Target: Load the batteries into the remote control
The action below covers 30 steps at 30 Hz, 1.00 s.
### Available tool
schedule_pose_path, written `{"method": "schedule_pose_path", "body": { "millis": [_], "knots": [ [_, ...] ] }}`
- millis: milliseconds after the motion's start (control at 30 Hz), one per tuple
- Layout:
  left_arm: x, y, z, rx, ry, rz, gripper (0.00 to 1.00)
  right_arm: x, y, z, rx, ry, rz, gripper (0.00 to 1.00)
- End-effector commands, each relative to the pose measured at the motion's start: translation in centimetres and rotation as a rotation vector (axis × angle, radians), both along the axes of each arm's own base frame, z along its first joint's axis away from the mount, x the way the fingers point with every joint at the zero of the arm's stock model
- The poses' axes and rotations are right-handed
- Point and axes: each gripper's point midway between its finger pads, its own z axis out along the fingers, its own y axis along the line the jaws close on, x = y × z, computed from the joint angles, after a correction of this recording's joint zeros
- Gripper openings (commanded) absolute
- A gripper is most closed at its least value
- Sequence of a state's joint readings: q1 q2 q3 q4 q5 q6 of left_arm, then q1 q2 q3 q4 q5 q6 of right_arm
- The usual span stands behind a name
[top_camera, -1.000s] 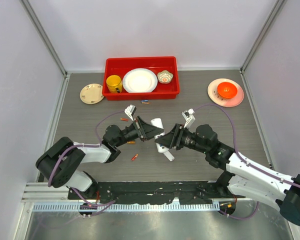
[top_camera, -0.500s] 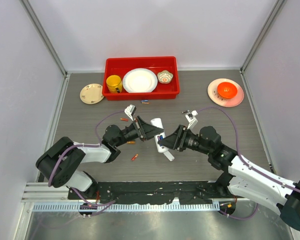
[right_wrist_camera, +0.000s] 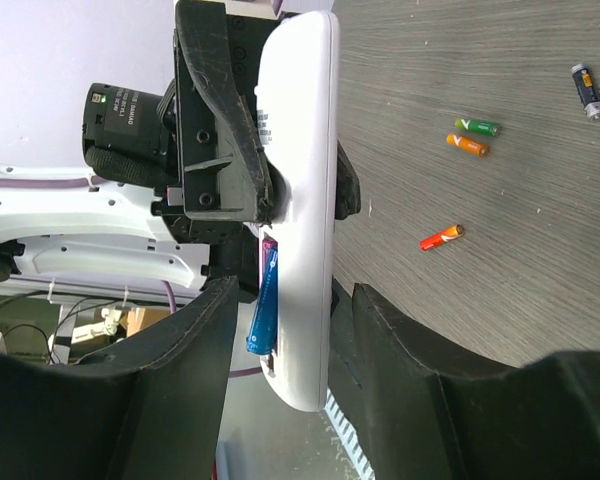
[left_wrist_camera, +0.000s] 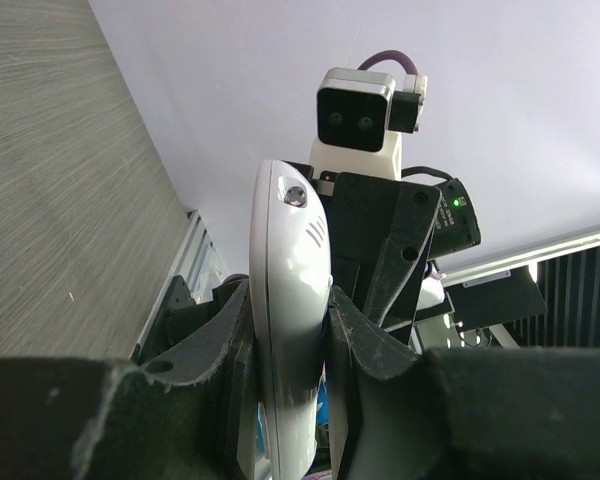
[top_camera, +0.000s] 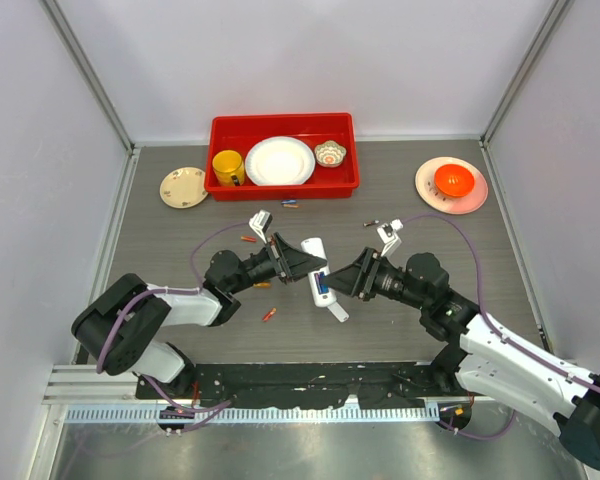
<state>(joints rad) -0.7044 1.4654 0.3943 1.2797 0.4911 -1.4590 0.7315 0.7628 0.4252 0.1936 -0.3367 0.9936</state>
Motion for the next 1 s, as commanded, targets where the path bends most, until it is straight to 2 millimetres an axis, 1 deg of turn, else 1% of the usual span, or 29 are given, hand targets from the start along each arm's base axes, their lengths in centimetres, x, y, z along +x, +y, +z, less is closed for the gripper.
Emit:
{"method": "schedule_pose_path", "body": {
  "millis": [0, 67, 100, 167, 200, 233, 267, 300, 333, 367, 400, 433, 467, 500, 533, 600, 633, 667, 733, 767, 800, 833, 867, 933, 967],
  "knots": [
    [-1.3, 1.3, 5.5, -0.173, -0.212, -0.002, 0.00, 0.0, -0.1, 1.0, 0.016, -0.042, 0.009, 0.55],
    [-1.3, 1.3, 5.4, -0.172, -0.212, -0.001, 0.00, 0.1, -0.1, 1.2, 0.013, -0.051, 0.004, 0.54],
    [-1.3, 1.3, 5.3, -0.170, -0.214, 0.001, 0.00, 0.1, -0.3, 1.0, -0.002, -0.046, -0.004, 0.54],
    [-1.1, 1.3, 4.9, -0.161, -0.206, 0.007, 0.00, 0.9, -0.9, 1.8, -0.042, -0.097, -0.047, 0.54],
    [-1.0, 1.2, 4.8, -0.158, -0.208, 0.009, 0.00, 0.9, -1.5, 1.0, -0.103, -0.080, -0.064, 0.54],
    [-0.8, 1.1, 4.3, -0.148, -0.198, 0.011, 0.00, 1.3, -1.9, 2.4, -0.137, -0.138, -0.075, 0.54],
    [-0.7, 1.0, 4.2, -0.143, -0.196, 0.012, 0.00, 1.8, -2.4, 2.7, -0.171, -0.156, -0.109, 0.54],
    [-0.6, 0.9, 3.8, -0.131, -0.182, 0.010, 0.00, 1.8, -2.9, 1.7, -0.241, -0.126, -0.111, 0.54],
    [-0.4, 0.7, 3.6, -0.122, -0.183, 0.013, 0.00, 2.2, -3.1, 3.6, -0.262, -0.183, -0.119, 0.53],
    [-0.3, 0.6, 3.3, -0.113, -0.178, 0.014, 0.00, 2.5, -3.4, 3.8, -0.294, -0.186, -0.130, 0.52],
    [0.0, 0.5, 2.7, -0.090, -0.157, 0.018, 0.00, 2.4, -3.8, 3.0, -0.353, -0.161, -0.125, 0.51],
    [0.2, 0.4, 2.3, -0.073, -0.159, 0.025, 0.00, 2.8, -3.6, 4.1, -0.371, -0.166, -0.120, 0.48],
    [0.4, 0.4, 2.2, -0.065, -0.158, 0.035, 0.00, 2.9, -3.6, 4.1, -0.408, -0.173, -0.106, 0.47],
    [0.6, 0.3, 1.8, -0.045, -0.146, 0.040, 0.00, 2.7, -3.9, 3.5, -0.455, -0.145, -0.095, 0.45],
    [0.6, 0.3, 1.7, -0.037, -0.148, 0.043, 0.00, 3.0, -3.6, 3.9, -0.475, -0.141, -0.089, 0.44],
    [0.8, 0.3, 1.6, -0.017, -0.152, 0.055, 0.00, 2.7, -3.3, 3.7, -0.513, -0.143, -0.058, 0.43],
    [0.9, 0.3, 1.6, -0.010, -0.154, 0.059, 0.00, 2.6, -2.9, 3.0, -0.540, -0.129, -0.036, 0.43],
    [1.0, 0.3, 1.1, 0.015, -0.151, 0.064, 0.00, 2.4, -2.7, 2.7, -0.553, -0.128, -0.021, 0.43],
    [1.2, 0.3, 1.3, 0.029, -0.161, 0.078, 0.00, 1.7, -1.9, 2.5, -0.583, -0.145, 0.004, 0.43],
    [1.4, 0.3, 0.7, 0.059, -0.153, 0.084, 0.00, 1.6, -1.5, 2.1, -0.599, -0.148, 0.010, 0.43],
    [1.5, 0.3, 0.8, 0.067, -0.162, 0.091, 0.01, 0.8, -0.7, 2.3, -0.603, -0.164, 0.034, 0.44],
    [1.6, 0.3, 0.9, 0.076, -0.165, 0.095, 0.00, 1.2, -0.8, 2.2, -0.629, -0.172, 0.005, 0.44],
    [1.7, 0.3, 0.4, 0.102, -0.152, 0.097, 0.00, 1.1, -0.5, 1.7, -0.652, -0.168, 0.012, 0.44],
    [1.9, 0.3, 0.5, 0.117, -0.165, 0.111, 0.00, 1.0, -0.1, 1.8, -0.666, -0.180, 0.008, 0.45],
    [2.0, 0.3, 0.1, 0.134, -0.154, 0.113, 0.00, 1.0, 0.1, 1.7, -0.667, -0.179, 0.011, 0.44]
  ]
}}
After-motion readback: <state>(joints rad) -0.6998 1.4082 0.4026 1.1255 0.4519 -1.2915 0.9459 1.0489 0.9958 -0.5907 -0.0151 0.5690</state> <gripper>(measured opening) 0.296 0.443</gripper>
